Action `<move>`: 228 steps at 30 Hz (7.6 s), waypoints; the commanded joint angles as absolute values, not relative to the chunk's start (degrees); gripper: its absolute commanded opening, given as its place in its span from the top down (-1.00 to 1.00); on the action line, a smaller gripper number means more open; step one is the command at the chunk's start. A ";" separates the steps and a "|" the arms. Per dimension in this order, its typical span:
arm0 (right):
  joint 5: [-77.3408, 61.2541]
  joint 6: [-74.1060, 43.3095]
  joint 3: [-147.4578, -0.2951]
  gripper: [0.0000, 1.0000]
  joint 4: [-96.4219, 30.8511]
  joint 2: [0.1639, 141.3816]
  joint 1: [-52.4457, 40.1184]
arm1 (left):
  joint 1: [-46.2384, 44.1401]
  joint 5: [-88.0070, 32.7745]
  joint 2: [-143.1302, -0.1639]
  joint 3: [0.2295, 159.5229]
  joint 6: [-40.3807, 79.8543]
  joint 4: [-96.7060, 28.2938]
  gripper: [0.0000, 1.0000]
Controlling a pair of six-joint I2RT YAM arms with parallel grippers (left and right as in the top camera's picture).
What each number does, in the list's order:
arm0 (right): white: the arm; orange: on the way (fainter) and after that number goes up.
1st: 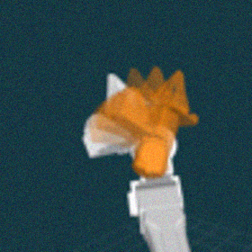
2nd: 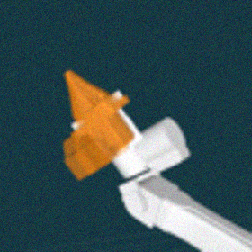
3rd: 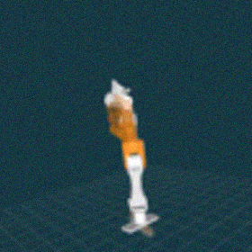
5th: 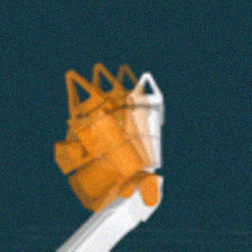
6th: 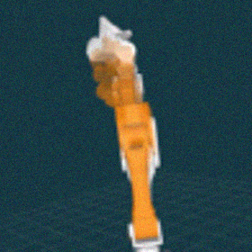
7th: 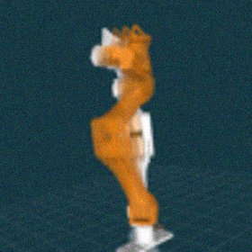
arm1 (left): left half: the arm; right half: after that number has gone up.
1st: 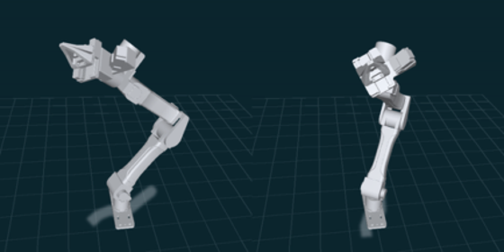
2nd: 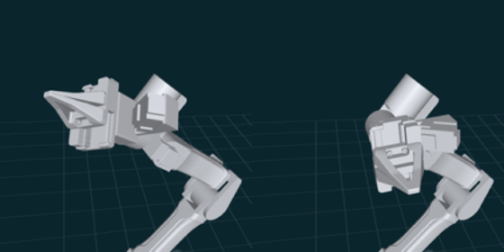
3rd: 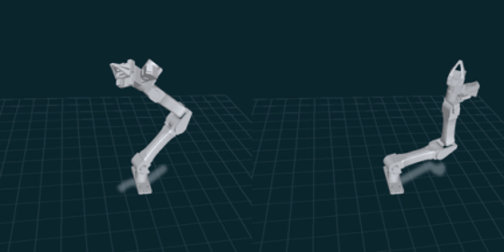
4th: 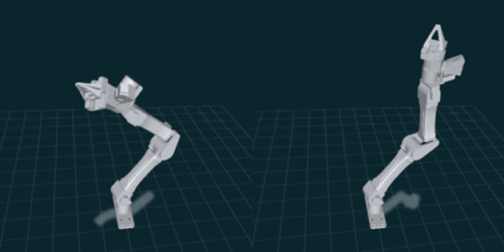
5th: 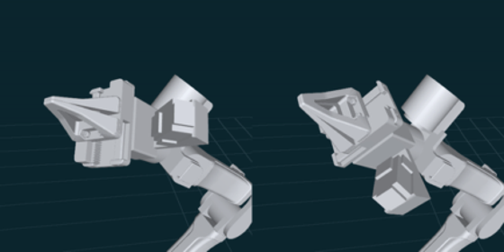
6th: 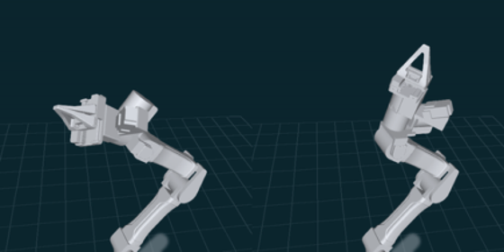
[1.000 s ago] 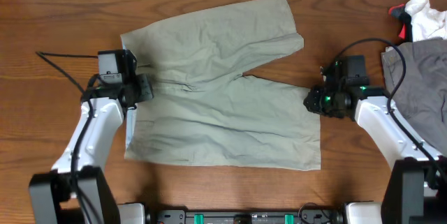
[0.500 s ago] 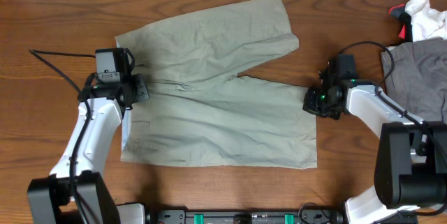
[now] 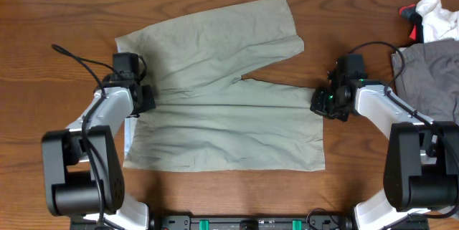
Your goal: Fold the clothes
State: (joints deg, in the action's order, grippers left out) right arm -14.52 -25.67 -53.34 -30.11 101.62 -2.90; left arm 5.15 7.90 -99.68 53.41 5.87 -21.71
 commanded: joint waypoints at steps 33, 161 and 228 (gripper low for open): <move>-14.83 -15.77 -50.89 -0.31 -54.46 79.46 4.32 | 5.45 -7.55 -82.85 56.86 14.57 -61.36 -0.12; -19.77 -29.15 -36.88 -0.21 -61.65 79.37 5.61 | 5.45 -11.55 -82.54 41.91 23.66 -56.07 -0.43; -17.61 -26.04 -34.68 0.97 -53.04 78.85 5.67 | 5.45 -14.94 -82.54 42.13 23.66 -55.96 -0.44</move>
State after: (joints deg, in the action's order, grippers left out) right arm -18.70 -29.43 -33.04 -52.90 78.89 4.82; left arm 5.26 -12.21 -82.61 41.08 24.01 -55.27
